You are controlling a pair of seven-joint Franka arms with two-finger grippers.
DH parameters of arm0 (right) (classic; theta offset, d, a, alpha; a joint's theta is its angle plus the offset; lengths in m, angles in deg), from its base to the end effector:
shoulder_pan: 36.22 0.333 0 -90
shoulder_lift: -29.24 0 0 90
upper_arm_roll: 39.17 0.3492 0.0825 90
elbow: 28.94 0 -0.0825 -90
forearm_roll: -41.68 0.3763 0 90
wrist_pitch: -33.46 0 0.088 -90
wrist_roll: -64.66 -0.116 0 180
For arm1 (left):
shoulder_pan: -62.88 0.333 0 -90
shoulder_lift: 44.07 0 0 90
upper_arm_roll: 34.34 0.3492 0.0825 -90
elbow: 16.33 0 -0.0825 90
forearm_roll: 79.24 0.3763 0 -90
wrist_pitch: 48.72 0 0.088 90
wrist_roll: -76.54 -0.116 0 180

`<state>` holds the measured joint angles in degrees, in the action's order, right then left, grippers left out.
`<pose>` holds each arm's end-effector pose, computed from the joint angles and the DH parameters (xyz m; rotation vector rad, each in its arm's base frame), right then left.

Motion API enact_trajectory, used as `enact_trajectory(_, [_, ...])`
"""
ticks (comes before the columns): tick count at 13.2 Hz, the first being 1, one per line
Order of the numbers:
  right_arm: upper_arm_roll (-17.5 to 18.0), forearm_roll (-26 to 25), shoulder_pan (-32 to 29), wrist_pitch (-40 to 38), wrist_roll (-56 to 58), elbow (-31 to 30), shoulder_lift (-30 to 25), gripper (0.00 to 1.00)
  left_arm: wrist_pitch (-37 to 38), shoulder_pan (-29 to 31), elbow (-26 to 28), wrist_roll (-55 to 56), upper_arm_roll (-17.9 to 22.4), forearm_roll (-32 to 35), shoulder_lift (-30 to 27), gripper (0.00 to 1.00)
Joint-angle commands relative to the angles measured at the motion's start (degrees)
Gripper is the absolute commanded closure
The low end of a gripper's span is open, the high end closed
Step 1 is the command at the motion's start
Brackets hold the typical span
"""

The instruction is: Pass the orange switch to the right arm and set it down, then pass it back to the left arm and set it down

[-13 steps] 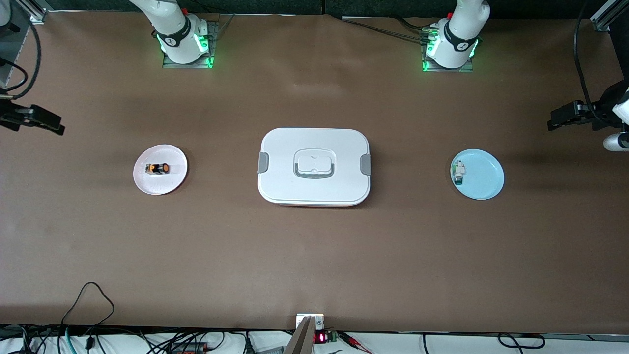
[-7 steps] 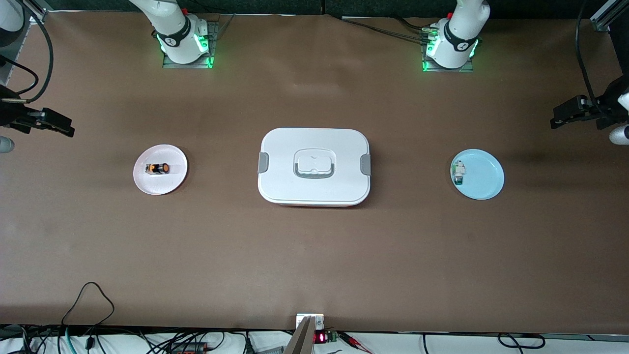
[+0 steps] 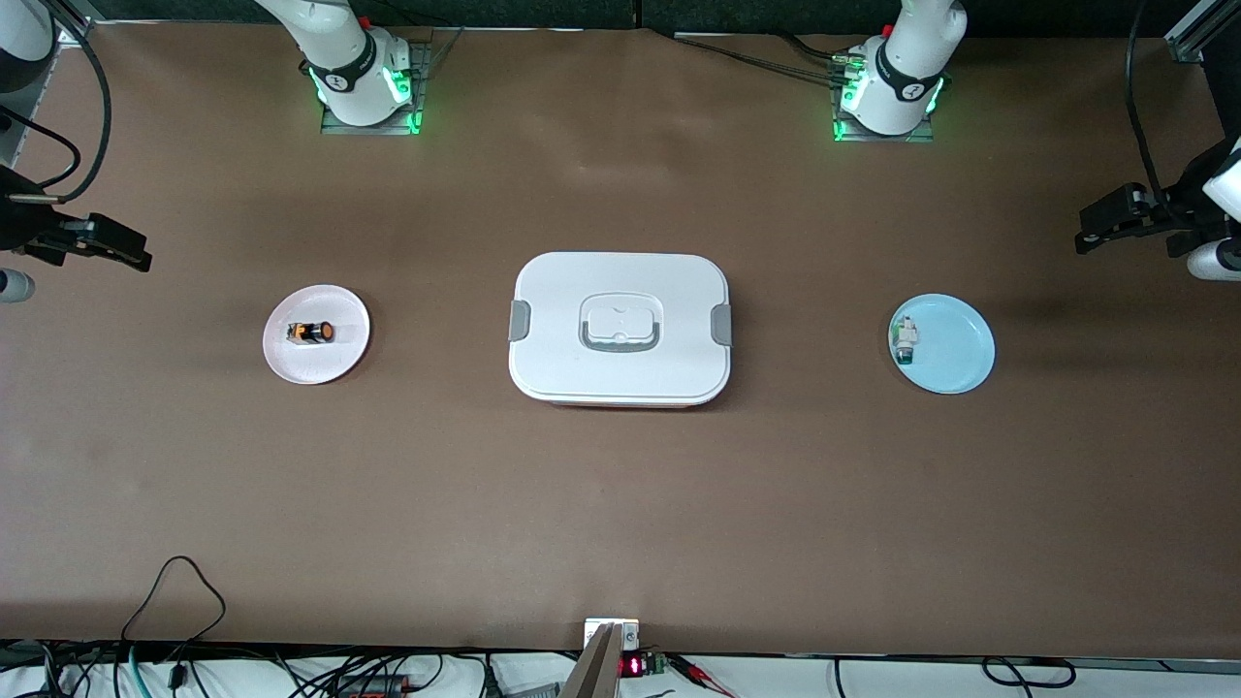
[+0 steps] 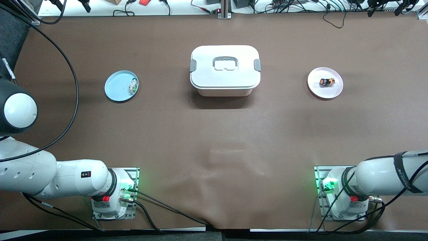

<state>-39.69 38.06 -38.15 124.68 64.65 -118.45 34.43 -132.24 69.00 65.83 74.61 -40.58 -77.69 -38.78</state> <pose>0.5755 -0.0316 0.6038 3.0769 -0.0610 -0.0956 0.5663 0.0056 0.6508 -3.1235 0.0524 0.1067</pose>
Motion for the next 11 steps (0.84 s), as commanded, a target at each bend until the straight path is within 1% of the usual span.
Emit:
enact_trajectory(1, [1.3,0.1,-0.5,0.2,-1.3,0.6,0.1,0.00,0.1,0.3,0.5,-1.1,-0.4,0.1,-1.2,0.00])
enact_trajectory(3, [-3.8,0.7,4.1,0.2,-0.9,0.5,-0.3,0.00,0.4,0.4,0.5,-1.3,-0.3,0.1,-1.2,0.00])
enact_trajectory(9, [-4.0,0.8,4.0,-0.8,-1.3,0.6,-1.0,0.00,0.4,0.0,-0.2,-1.5,-0.7,0.1,-1.2,0.00])
enact_trajectory(11, [-3.9,0.8,4.3,-4.7,-1.3,0.6,-1.7,0.00,0.1,0.0,-0.2,-1.4,-0.7,0.1,-1.2,0.00])
